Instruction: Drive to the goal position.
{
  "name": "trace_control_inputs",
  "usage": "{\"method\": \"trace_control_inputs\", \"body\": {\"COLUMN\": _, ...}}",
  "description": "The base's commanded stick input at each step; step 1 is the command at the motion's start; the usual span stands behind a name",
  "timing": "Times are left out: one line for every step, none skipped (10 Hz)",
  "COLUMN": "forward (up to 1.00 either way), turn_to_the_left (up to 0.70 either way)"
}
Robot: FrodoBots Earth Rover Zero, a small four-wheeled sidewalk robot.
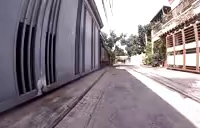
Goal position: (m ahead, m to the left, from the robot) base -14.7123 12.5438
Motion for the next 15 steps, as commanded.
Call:
{"method": "trace_control_inputs", "body": {"forward": 0.00, "turn_to_the_left": 0.00}}
{"method": "trace_control_inputs", "body": {"forward": 0.00, "turn_to_the_left": 0.00}}
{"method": "trace_control_inputs", "body": {"forward": 0.00, "turn_to_the_left": 0.00}}
{"method": "trace_control_inputs", "body": {"forward": 0.00, "turn_to_the_left": 0.00}}
{"method": "trace_control_inputs", "body": {"forward": 0.00, "turn_to_the_left": -0.43}}
{"method": "trace_control_inputs", "body": {"forward": 0.00, "turn_to_the_left": -0.69}}
{"method": "trace_control_inputs", "body": {"forward": 0.00, "turn_to_the_left": -0.69}}
{"method": "trace_control_inputs", "body": {"forward": 0.00, "turn_to_the_left": -0.69}}
{"method": "trace_control_inputs", "body": {"forward": 0.00, "turn_to_the_left": -0.69}}
{"method": "trace_control_inputs", "body": {"forward": 0.00, "turn_to_the_left": -0.69}}
{"method": "trace_control_inputs", "body": {"forward": 0.00, "turn_to_the_left": -0.69}}
{"method": "trace_control_inputs", "body": {"forward": 0.00, "turn_to_the_left": -0.69}}
{"method": "trace_control_inputs", "body": {"forward": 0.00, "turn_to_the_left": -0.69}}
{"method": "trace_control_inputs", "body": {"forward": 0.00, "turn_to_the_left": -0.69}}
{"method": "trace_control_inputs", "body": {"forward": 0.00, "turn_to_the_left": -0.69}}
